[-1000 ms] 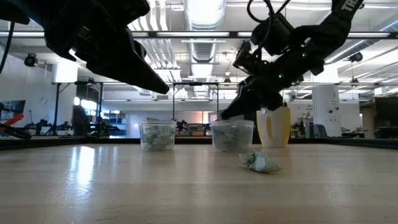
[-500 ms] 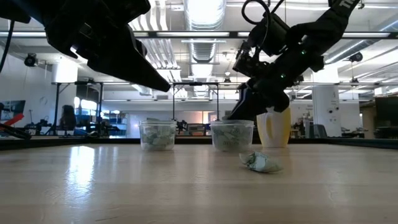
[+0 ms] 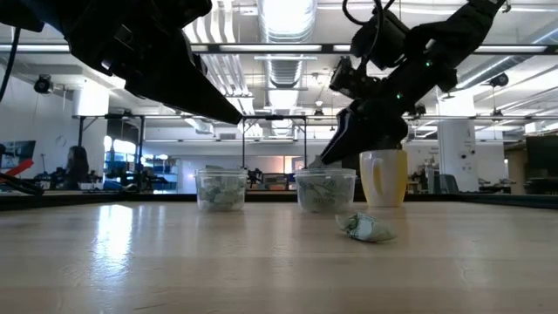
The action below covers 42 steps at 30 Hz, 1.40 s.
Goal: Pick and place items into bin
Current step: Put the white stevia packet into the left transparent bin
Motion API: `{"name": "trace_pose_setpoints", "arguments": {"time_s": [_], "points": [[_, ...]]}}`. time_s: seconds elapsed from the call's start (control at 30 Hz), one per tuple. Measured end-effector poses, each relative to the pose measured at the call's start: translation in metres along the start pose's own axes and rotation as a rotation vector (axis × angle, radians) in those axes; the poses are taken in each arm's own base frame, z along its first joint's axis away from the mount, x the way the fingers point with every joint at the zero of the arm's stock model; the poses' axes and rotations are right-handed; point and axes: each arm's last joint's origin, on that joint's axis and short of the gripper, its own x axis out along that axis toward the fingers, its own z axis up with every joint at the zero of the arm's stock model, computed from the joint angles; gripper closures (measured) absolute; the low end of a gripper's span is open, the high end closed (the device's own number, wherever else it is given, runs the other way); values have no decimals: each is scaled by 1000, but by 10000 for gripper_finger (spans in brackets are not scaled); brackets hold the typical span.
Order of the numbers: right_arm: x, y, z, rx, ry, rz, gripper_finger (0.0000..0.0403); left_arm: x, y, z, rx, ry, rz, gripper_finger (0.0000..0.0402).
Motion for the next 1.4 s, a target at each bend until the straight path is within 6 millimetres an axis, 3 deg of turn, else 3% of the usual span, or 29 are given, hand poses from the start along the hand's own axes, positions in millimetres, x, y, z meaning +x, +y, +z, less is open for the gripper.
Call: {"name": "trace_pose_setpoints", "arguments": {"time_s": [0.4,0.6,0.73,1.07,1.4], "points": [[-50,3,20,4,-78,15,284,2,0,8,-14,-77,-15,306],[-74,22,20,-74,-76,204,283,19,-12,14,88,-228,-179,306],[-84,36,18,-106,-66,337,283,42,-18,8,119,-207,-211,306],[-91,61,15,-177,-46,454,296,98,-32,3,145,-116,-278,306],[-91,67,8,-175,-17,475,308,113,-25,-2,138,-41,-255,306]]}}
